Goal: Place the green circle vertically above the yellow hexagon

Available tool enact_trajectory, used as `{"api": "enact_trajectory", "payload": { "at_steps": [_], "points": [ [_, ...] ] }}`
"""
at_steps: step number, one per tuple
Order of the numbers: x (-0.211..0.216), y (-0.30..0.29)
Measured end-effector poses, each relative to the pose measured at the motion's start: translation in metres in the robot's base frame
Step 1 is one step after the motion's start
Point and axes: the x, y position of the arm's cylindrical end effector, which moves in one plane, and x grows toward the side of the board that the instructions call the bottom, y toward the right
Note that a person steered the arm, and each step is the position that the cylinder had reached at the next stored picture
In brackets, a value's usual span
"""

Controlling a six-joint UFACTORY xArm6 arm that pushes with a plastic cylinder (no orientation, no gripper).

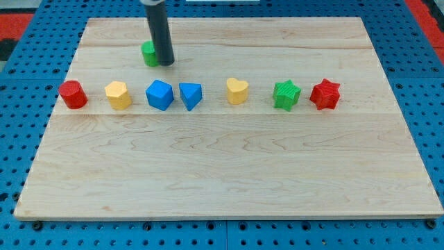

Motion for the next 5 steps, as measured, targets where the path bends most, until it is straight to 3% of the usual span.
{"api": "enact_trajectory", "payload": {
  "at_steps": [4,5],
  "points": [
    [-0.064,-0.077],
    [-0.033,-0.092]
  ]
}}
